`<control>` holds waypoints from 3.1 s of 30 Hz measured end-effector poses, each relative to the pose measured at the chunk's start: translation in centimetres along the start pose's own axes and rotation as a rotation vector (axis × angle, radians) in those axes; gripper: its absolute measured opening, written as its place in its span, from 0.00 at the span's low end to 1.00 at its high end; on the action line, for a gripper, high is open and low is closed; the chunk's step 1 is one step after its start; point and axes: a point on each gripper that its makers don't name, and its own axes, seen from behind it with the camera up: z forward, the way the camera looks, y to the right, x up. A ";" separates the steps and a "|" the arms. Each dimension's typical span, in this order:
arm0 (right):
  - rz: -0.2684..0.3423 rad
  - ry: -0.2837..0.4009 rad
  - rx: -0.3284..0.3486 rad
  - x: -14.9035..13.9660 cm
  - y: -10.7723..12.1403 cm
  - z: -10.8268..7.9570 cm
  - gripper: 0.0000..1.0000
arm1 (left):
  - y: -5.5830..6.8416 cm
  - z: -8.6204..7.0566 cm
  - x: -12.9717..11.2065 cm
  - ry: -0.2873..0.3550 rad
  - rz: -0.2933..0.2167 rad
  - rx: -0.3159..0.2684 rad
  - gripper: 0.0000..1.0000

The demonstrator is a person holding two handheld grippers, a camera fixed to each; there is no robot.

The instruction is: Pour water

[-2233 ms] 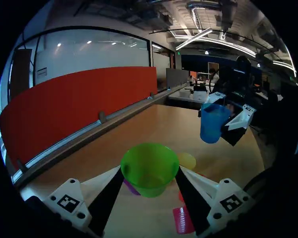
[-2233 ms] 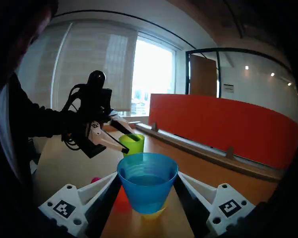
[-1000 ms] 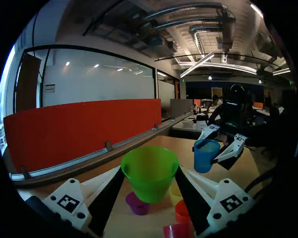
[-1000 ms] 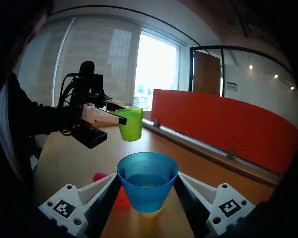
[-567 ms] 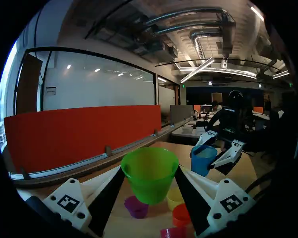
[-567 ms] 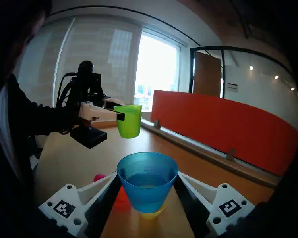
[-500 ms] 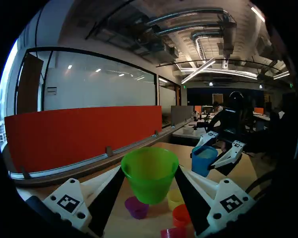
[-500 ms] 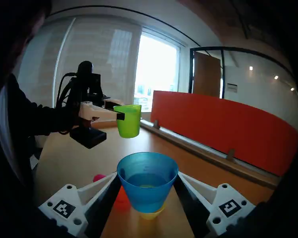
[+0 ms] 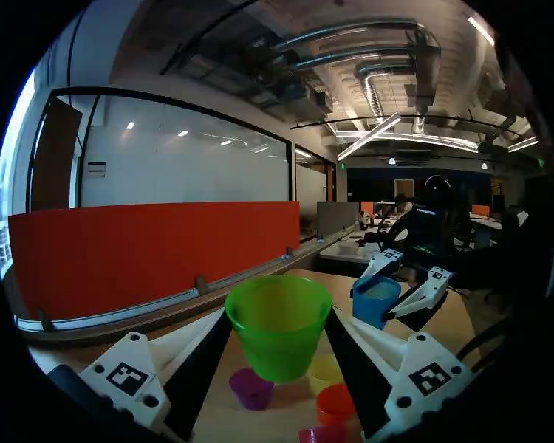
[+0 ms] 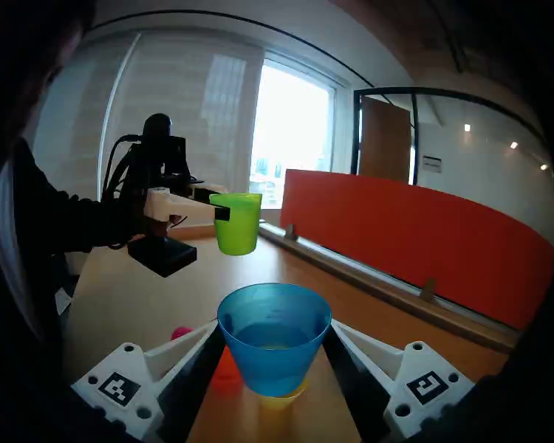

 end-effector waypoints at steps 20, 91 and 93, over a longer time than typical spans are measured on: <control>0.003 0.010 0.000 0.4 0.0 0.1 0.89 | 0.0 -0.2 0.0 0.008 -0.019 -0.001 0.87; 0.045 0.090 0.093 6.3 -2.1 1.7 0.89 | 2.2 -4.1 -2.8 -0.034 -0.037 0.007 0.87; 0.039 0.089 0.098 6.4 -2.2 1.8 0.89 | 2.3 -4.2 -3.1 -0.036 -0.037 0.007 0.86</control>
